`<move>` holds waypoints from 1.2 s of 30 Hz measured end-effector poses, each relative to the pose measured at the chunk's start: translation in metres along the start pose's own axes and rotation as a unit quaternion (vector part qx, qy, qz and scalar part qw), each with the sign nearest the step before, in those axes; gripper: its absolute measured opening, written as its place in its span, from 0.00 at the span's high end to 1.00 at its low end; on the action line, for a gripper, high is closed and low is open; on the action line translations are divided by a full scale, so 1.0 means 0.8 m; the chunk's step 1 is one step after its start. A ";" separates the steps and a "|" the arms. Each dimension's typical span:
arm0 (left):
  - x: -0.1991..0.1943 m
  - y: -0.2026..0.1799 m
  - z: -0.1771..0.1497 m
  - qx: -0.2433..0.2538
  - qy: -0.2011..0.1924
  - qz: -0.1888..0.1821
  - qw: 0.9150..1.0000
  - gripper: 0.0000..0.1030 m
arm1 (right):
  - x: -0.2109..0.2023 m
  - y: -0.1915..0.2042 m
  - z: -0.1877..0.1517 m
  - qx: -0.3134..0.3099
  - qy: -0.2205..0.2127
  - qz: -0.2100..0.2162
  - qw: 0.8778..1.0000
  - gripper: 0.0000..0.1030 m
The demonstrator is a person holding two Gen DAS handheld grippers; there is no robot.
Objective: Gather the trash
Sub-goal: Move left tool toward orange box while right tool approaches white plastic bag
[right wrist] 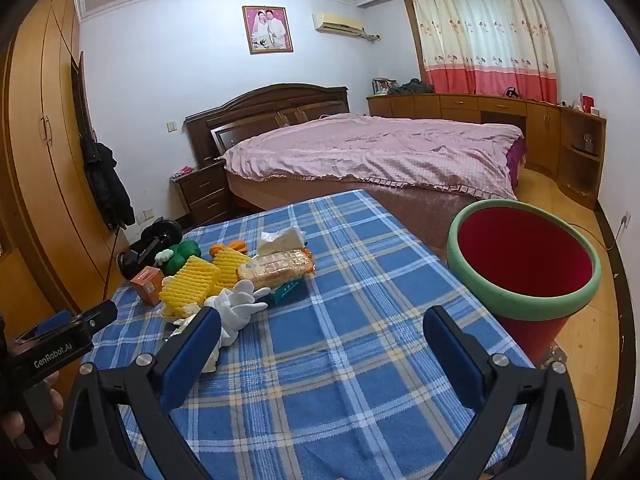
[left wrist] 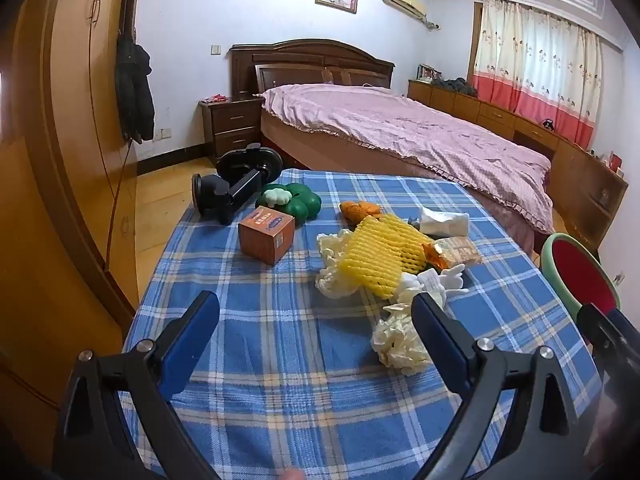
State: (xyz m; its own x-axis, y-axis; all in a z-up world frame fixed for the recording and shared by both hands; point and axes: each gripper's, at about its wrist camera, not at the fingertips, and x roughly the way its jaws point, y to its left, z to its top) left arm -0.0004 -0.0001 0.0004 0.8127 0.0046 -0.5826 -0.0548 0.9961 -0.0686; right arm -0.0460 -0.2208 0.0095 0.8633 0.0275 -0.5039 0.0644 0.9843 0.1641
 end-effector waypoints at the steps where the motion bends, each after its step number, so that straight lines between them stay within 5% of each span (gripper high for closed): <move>1: -0.001 0.000 0.000 0.000 -0.001 -0.001 1.000 0.07 | 0.000 0.000 0.000 -0.001 -0.001 -0.001 1.000 0.00; 36: 0.001 0.019 0.001 -0.017 0.004 0.000 1.000 0.07 | 0.002 -0.002 -0.008 0.001 0.012 0.003 1.000 0.00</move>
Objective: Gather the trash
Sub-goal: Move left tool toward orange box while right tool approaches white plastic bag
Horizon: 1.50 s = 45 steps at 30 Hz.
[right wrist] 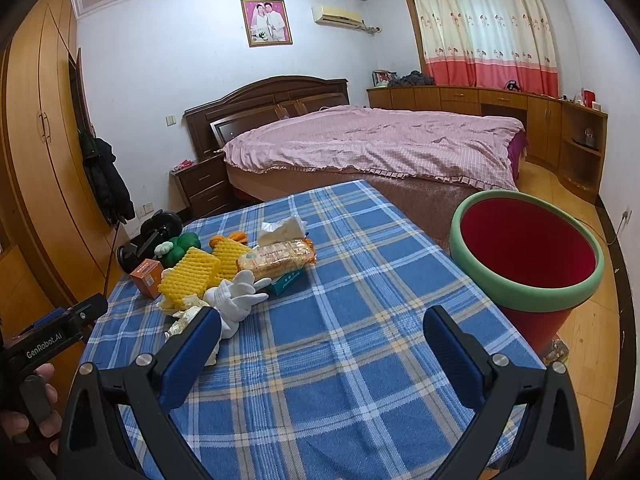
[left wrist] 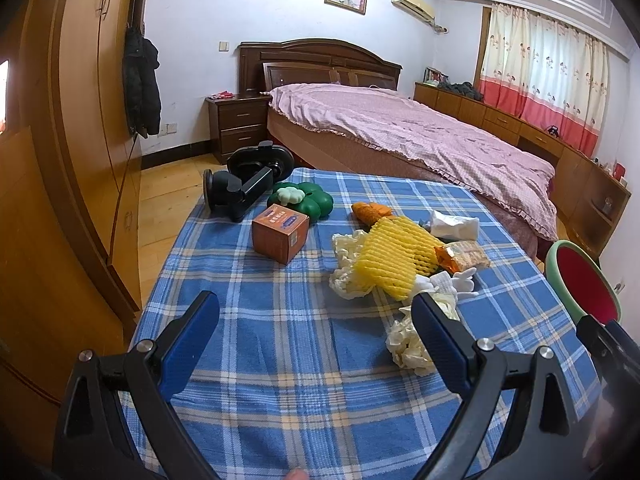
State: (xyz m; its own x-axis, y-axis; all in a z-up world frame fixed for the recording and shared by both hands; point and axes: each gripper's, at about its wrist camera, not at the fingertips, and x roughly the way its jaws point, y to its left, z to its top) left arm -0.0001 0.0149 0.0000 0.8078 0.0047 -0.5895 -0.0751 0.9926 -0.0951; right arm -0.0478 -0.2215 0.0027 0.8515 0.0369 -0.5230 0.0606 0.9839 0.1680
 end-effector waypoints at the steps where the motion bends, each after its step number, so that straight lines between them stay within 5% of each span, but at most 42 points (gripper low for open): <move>1: 0.000 0.000 0.000 0.000 0.001 0.000 1.000 0.07 | 0.000 0.000 0.001 0.000 0.000 0.000 1.000 0.00; 29: 0.010 0.013 0.023 0.003 -0.005 0.014 1.000 0.07 | 0.021 0.000 0.023 -0.001 0.020 0.011 1.000 0.00; 45: 0.067 0.027 0.061 0.008 0.022 0.024 0.999 0.07 | 0.101 0.017 0.067 -0.024 0.072 0.026 0.997 0.00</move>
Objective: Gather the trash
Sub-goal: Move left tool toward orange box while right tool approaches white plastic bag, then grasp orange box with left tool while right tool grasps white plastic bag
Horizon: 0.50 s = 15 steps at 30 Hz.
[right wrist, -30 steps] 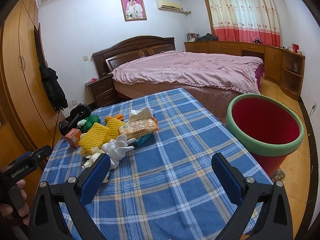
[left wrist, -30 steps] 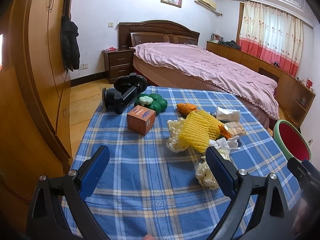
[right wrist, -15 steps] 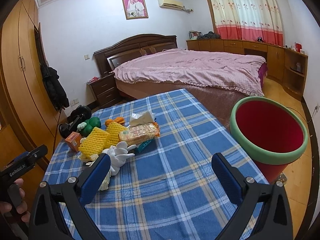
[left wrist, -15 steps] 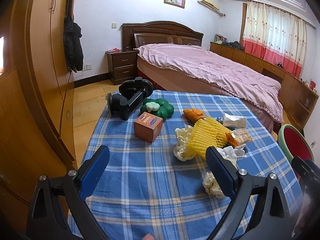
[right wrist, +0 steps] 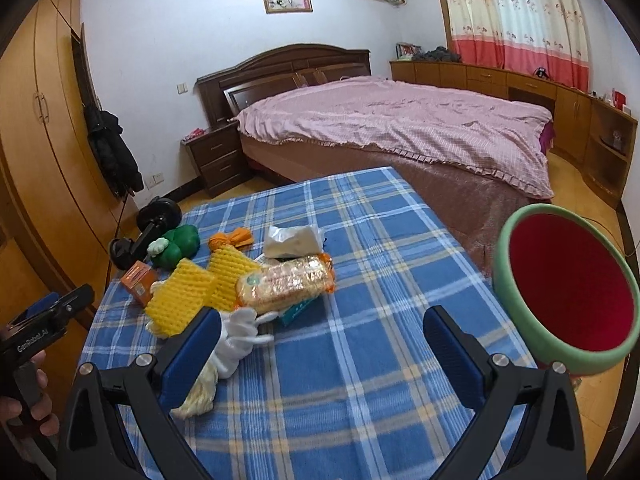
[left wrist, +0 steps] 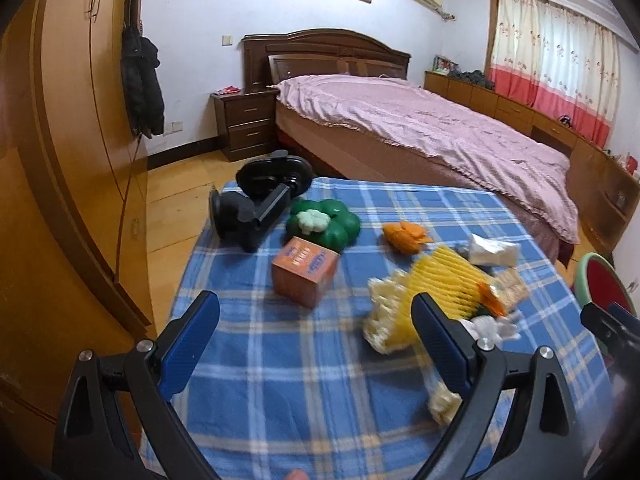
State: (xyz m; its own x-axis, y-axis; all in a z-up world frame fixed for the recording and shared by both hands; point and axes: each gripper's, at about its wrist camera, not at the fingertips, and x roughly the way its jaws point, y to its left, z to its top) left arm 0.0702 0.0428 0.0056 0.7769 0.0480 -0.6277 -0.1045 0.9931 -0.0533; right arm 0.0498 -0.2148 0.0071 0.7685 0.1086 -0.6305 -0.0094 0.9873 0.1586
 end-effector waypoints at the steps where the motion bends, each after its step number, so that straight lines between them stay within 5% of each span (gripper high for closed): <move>1: 0.005 0.004 0.003 -0.001 0.002 0.002 1.000 0.07 | 0.008 0.000 0.005 0.002 0.004 0.001 1.000 0.00; 15: 0.094 0.019 0.026 -0.007 0.046 0.011 0.999 0.07 | 0.118 0.020 0.057 -0.012 0.053 -0.001 0.999 0.00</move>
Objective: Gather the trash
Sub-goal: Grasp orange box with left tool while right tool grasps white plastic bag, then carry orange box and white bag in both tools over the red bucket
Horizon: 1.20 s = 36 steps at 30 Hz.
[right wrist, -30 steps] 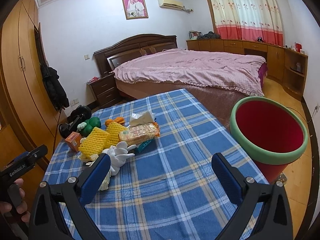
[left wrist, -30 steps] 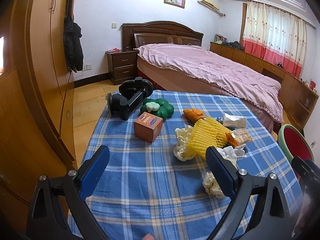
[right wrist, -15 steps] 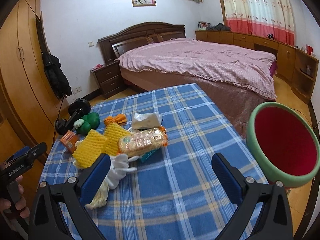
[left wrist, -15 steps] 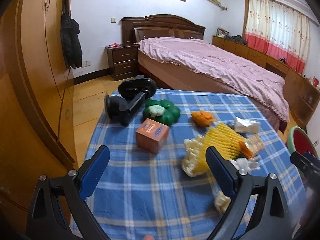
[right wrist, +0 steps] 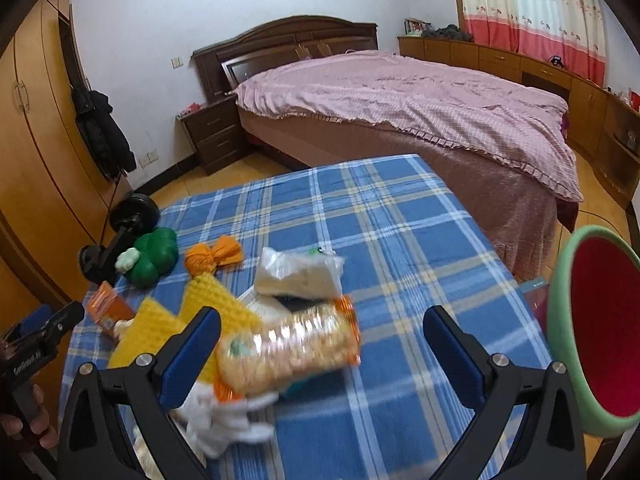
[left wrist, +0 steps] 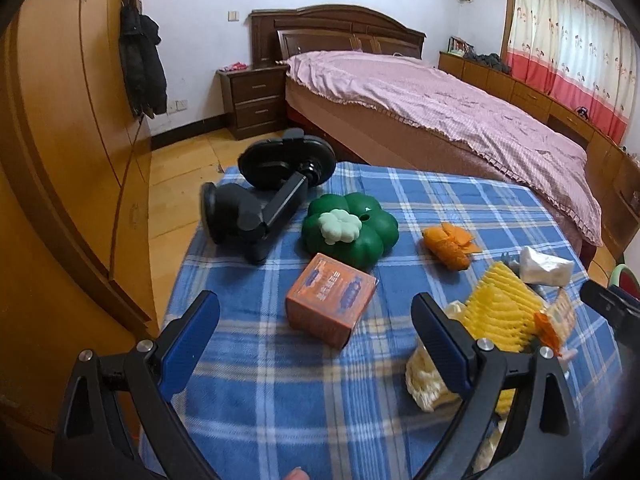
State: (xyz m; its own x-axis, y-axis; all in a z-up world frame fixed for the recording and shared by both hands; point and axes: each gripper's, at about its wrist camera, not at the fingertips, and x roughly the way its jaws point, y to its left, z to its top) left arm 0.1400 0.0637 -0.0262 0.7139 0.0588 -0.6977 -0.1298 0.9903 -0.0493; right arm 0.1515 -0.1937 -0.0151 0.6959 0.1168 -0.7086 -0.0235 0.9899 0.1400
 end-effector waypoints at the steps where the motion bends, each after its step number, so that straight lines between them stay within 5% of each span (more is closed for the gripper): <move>1: 0.007 0.000 0.001 0.000 0.004 -0.002 1.000 0.07 | 0.006 0.002 0.002 -0.002 0.002 -0.001 1.000 0.00; 9: 0.051 0.005 -0.001 -0.003 0.030 -0.027 0.999 0.22 | 0.061 0.022 0.011 -0.023 0.025 -0.004 0.999 0.01; 13: 0.066 0.010 -0.009 -0.020 0.041 -0.043 0.998 0.38 | 0.077 0.027 0.011 -0.032 0.031 -0.010 0.999 0.17; 15: 0.071 0.016 -0.013 -0.041 0.044 -0.055 0.997 0.40 | 0.084 0.028 0.010 -0.036 0.034 -0.004 0.999 0.29; 25: 0.067 0.018 -0.016 -0.054 0.033 -0.096 0.993 0.44 | 0.079 0.023 0.005 -0.010 0.021 0.001 1.000 0.32; 36: 0.028 0.013 -0.005 -0.048 -0.008 -0.107 0.993 0.44 | 0.012 0.012 0.008 0.016 -0.032 -0.003 0.999 0.32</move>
State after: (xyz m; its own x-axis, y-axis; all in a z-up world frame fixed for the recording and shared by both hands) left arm 0.1522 0.0746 -0.0452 0.7431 -0.1492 -0.6523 -0.0386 0.9636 -0.2645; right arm 0.1621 -0.1835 -0.0160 0.7406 0.1041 -0.6638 0.0035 0.9873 0.1586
